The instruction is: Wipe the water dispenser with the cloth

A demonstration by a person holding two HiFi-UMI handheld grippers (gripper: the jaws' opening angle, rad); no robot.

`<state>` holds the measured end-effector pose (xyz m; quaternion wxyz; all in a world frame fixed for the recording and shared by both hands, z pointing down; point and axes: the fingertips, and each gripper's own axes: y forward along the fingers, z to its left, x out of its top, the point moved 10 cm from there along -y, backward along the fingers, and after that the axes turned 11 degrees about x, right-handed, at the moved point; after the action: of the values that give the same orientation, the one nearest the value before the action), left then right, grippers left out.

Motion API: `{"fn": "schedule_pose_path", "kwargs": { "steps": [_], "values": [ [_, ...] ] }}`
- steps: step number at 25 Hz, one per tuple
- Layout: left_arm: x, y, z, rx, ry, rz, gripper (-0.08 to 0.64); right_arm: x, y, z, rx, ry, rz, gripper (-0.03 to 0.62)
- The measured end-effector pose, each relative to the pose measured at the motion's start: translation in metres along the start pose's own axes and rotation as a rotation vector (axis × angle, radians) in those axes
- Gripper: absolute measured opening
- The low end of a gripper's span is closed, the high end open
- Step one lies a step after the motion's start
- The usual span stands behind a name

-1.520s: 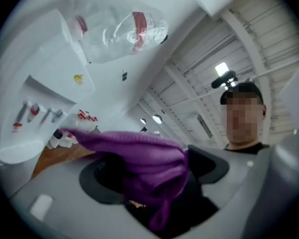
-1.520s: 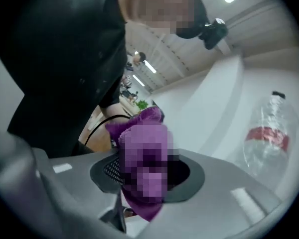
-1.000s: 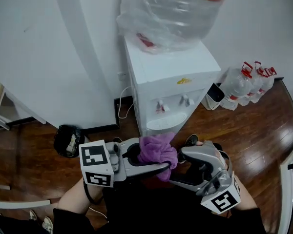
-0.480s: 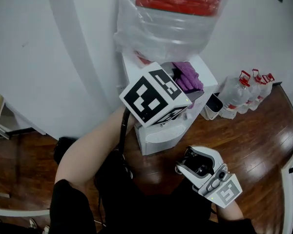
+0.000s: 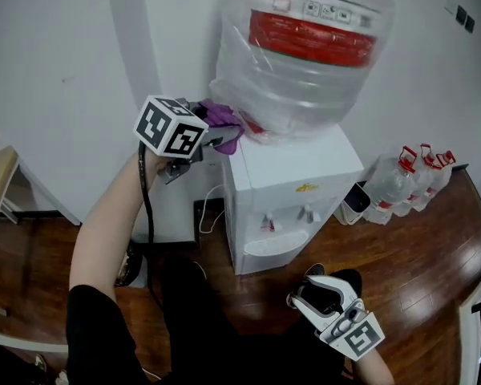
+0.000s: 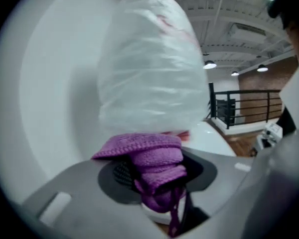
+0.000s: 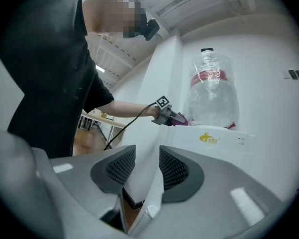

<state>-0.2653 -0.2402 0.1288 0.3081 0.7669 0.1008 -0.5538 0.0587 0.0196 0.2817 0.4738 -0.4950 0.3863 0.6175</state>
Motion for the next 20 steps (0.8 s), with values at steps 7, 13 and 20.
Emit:
{"fn": "schedule_pose_path", "kwargs": {
  "steps": [7,13,20],
  "values": [
    [-0.004,0.098,0.118,0.172,-0.159,0.049,0.212,-0.012,0.023,0.033,0.037,0.013,0.101,0.141],
    [-0.018,0.075,0.091,0.169,-0.176,0.006,0.213,-0.019,0.029,0.037,0.054,0.059,0.091,0.133],
    [-0.015,-0.043,-0.068,-0.13,-0.081,-0.202,0.213,-0.033,0.045,0.035,0.173,0.115,0.01,0.123]
  ]
}}
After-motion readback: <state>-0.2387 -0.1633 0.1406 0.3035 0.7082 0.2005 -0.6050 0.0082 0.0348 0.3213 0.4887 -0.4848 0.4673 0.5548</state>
